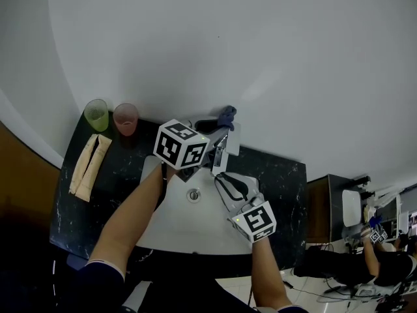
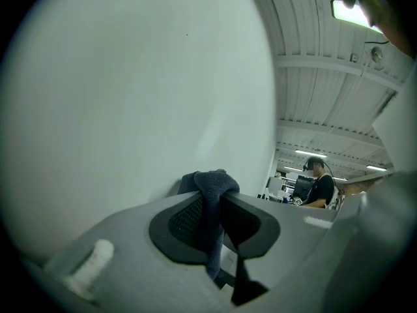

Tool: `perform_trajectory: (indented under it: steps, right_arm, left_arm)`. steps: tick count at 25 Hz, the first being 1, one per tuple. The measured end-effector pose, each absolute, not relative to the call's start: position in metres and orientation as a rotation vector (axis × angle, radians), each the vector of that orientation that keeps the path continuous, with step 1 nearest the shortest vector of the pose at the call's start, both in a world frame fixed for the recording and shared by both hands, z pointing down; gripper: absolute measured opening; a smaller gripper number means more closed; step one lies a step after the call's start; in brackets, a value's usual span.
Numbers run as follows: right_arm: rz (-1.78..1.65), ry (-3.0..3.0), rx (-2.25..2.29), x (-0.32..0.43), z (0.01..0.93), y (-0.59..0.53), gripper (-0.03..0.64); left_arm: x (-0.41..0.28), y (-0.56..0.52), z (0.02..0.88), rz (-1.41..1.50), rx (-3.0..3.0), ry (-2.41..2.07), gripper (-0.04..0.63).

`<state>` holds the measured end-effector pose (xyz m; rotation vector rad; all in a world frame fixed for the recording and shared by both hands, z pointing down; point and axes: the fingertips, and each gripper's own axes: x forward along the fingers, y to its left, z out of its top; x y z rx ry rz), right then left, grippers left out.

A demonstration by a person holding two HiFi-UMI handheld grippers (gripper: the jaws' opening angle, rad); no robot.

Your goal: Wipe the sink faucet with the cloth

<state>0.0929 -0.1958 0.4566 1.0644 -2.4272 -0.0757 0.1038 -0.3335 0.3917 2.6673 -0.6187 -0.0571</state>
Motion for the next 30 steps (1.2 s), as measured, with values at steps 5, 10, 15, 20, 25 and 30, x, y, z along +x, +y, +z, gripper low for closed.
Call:
perform_trajectory:
  steps: [5, 10, 15, 20, 25, 30]
  right_arm:
    - [-0.070, -2.415, 1.073, 0.095, 0.458, -0.197, 0.064]
    - [-0.063, -2.420, 1.090, 0.097, 0.457, -0.201, 0.060]
    - [-0.064, -2.414, 1.092, 0.097, 0.458, -0.201, 0.060]
    - [-0.069, -2.410, 1.099, 0.097, 0.457, -0.203, 0.060]
    - [-0.072, -2.413, 1.109, 0.098, 0.457, -0.203, 0.060]
    - [-0.079, -2.408, 1.116, 0.097, 0.457, -0.203, 0.060]
  left_arm:
    - [0.106, -0.320, 0.386, -0.030, 2.702, -0.586, 0.060]
    - [0.104, -0.305, 0.385, -0.009, 2.721, -0.572, 0.060]
    - [0.101, -0.287, 0.384, 0.015, 2.741, -0.570, 0.060]
    - [0.098, -0.264, 0.384, 0.046, 2.774, -0.532, 0.060]
    - [0.098, -0.266, 0.384, 0.047, 2.787, -0.528, 0.061]
    - [0.102, -0.288, 0.383, 0.039, 2.786, -0.569, 0.061]
